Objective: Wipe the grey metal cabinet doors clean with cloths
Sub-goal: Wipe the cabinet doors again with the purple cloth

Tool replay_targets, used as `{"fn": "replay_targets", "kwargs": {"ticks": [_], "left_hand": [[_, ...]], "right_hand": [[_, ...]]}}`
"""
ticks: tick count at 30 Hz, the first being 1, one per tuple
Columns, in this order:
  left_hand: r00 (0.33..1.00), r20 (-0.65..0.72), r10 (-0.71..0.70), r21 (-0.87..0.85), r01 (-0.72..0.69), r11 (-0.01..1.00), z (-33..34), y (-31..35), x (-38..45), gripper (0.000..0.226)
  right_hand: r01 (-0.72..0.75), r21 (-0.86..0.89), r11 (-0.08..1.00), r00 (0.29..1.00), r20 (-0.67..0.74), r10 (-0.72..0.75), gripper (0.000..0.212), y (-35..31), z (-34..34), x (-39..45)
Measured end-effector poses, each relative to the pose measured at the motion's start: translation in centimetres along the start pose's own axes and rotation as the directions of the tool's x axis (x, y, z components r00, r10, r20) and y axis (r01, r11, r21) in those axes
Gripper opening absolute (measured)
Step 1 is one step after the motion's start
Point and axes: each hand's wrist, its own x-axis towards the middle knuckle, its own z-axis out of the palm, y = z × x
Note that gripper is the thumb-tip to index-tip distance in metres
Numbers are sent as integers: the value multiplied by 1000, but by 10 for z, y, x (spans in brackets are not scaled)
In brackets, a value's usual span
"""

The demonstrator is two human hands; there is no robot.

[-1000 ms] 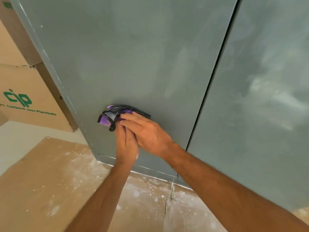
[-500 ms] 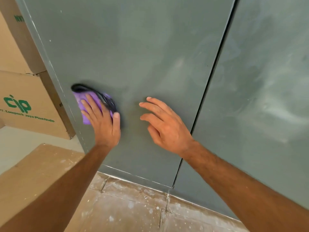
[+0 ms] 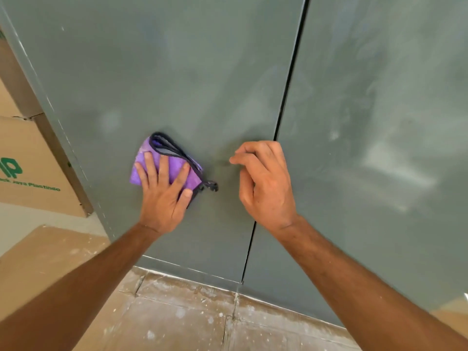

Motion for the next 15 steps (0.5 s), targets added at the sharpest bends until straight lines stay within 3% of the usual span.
{"fn": "replay_targets", "kwargs": {"ticks": [2, 4, 5, 6, 7, 9, 11, 13, 15], "left_hand": [[983, -91, -162, -32, 160, 987, -15, -5, 36, 55], [846, -292, -446, -157, 417, 895, -37, 12, 104, 52], [784, -338, -521, -201, 480, 854, -46, 33, 132, 51], [793, -342, -504, -194, 465, 864, -50, 59, 147, 52], [862, -312, -400, -137, 375, 917, -48, 86, 149, 54], [982, -173, -82, -23, 79, 997, -31, 128, 120, 52], [988, -95, 118, 31, -116, 993, -13, 135, 85, 53], [977, -84, 196, 47, -193, 980, -9, 119, 79, 53], [987, -100, 126, 29, -124, 992, -21, 119, 95, 52]], "right_hand": [[-29, -21, 999, 999, -13, 29, 29, 5, -16, -5], [-61, -51, 997, 998, -28, 59, 30, 9, -29, -2], [-86, -62, 994, 996, -45, 83, 31, 10, -34, 3], [-113, -75, 991, 992, -72, 107, 31, 10, -40, 8], [-140, -94, 986, 986, -109, 129, 32, 10, -47, 14], [-185, -140, 973, 971, -175, 160, 33, 14, -64, 23], [-229, -172, 958, 958, -212, 191, 34, 21, -82, 27], [-277, -193, 941, 946, -229, 231, 36, 27, -100, 24], [-319, -208, 925, 932, -243, 267, 38, 30, -116, 17]]}}
